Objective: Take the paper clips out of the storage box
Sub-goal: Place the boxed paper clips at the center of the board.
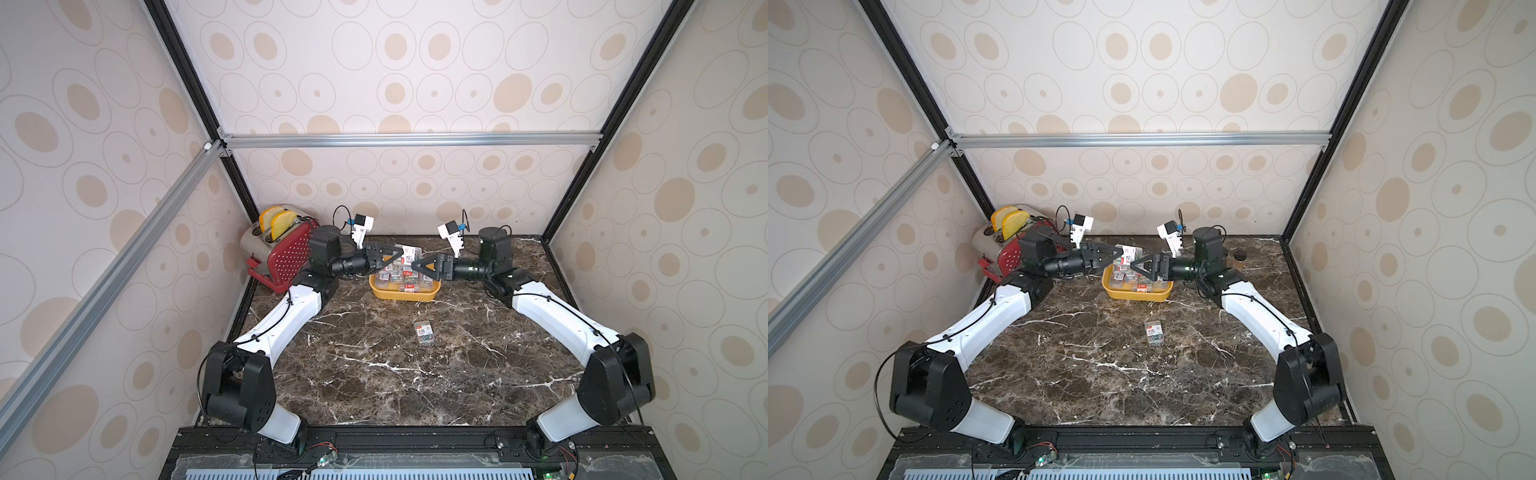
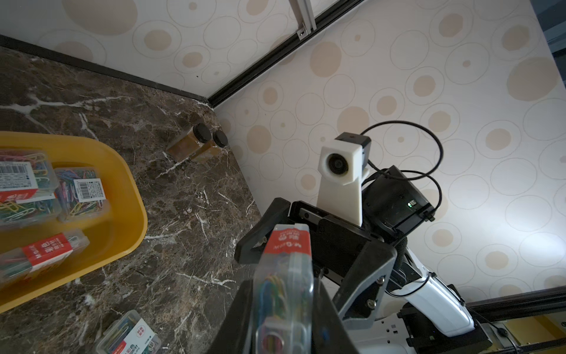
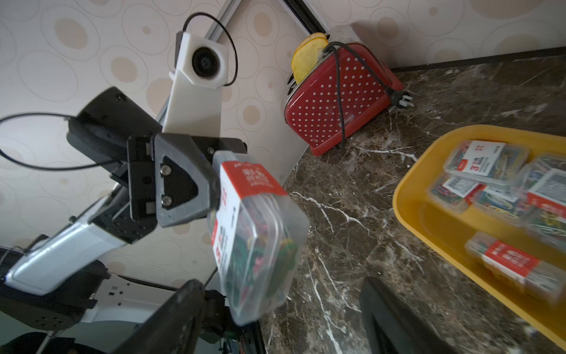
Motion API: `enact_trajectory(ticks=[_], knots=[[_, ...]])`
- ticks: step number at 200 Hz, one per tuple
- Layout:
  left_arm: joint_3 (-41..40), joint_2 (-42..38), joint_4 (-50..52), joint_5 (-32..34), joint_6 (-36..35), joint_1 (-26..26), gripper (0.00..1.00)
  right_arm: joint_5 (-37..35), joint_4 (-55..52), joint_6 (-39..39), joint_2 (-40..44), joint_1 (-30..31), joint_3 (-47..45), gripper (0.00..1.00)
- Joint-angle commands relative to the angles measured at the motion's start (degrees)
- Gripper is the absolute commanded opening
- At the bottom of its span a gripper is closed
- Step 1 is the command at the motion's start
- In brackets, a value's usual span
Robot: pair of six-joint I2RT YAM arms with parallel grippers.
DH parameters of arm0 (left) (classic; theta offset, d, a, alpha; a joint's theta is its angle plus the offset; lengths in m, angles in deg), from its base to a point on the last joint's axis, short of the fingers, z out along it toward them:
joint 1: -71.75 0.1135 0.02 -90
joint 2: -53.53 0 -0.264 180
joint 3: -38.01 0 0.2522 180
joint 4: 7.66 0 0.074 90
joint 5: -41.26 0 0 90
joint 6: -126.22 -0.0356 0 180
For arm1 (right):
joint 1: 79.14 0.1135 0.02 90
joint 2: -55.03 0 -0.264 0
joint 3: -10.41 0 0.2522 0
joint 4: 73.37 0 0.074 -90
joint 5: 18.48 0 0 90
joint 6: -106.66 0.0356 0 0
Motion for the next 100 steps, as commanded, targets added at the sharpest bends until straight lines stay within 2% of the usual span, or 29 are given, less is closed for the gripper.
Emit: enact_trajectory(ticks=[1,26,54,100], knots=[[8.3,2.7,27.4,-3.5,-20.7,0.4,0.21,-5.0,-16.4,-17.4,3.2,0.0,2.2,0.87],[13.2,6.1,41.3,-3.6,-30.9,0.4,0.21,-11.2,-23.1,-27.3,4.4,1.1,2.0,0.87],[17.0,9.4,52.5,-1.7,-37.9,0.4,0.2,-18.1,-26.2,-35.5,5.5,3.9,1.7,0.86],[18.0,10.7,55.0,-2.0,-39.8,0.3,0.19,-27.4,-23.4,-45.0,5.8,11.0,-1.3,0.88]])
